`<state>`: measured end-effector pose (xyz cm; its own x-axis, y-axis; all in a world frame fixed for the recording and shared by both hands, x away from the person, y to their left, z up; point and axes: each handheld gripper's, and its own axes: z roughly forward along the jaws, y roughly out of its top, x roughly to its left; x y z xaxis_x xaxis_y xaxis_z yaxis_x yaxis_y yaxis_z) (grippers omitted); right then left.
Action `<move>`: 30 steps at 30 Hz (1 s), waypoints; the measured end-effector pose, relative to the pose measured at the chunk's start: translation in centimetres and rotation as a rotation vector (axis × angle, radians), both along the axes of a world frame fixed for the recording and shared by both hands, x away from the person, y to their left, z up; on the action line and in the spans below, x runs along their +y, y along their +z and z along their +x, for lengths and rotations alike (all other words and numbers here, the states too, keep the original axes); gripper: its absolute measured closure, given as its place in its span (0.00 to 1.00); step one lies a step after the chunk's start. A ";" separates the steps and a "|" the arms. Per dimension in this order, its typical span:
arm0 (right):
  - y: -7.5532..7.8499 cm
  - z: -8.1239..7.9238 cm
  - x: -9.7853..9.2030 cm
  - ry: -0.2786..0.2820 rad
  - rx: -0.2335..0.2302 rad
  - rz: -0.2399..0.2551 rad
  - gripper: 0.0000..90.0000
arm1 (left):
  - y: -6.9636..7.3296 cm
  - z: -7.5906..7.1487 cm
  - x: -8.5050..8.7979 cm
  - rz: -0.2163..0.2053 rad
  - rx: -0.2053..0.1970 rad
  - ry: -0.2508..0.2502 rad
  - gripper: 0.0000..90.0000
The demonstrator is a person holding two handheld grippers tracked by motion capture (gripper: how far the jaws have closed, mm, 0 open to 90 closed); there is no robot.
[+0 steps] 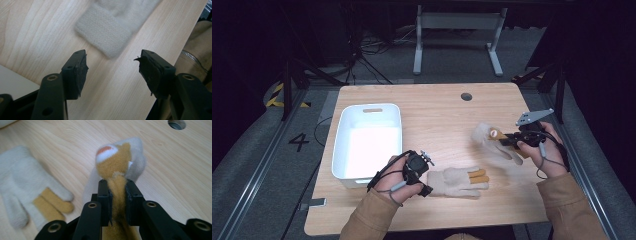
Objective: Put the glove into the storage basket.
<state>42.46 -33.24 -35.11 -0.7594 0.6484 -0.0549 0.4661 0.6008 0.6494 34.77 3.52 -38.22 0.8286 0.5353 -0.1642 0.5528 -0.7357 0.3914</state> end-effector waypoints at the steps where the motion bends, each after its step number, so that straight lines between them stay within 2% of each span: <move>1: 0.1 -0.1 0.1 0.008 0.007 0.000 0.87 | 0.0 0.0 0.0 0.001 -0.001 -0.003 0.45; 13: 1.4 -1.5 1.4 0.115 0.027 -0.018 0.87 | 0.1 0.0 0.1 0.006 -0.005 -0.009 0.44; 19: 1.7 -1.7 1.6 0.158 0.040 0.007 0.87 | 0.0 -0.1 0.2 0.006 -0.001 -0.008 0.44; 30: 2.1 -1.9 3.2 0.254 0.059 0.012 0.87 | 0.0 -0.4 0.7 0.013 -0.008 0.006 0.42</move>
<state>40.51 -30.06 -33.05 -0.8994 0.4372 0.0010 0.3390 0.6958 0.6332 34.34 4.26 -38.26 0.8267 0.5422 -0.1501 0.5539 -0.7377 0.3861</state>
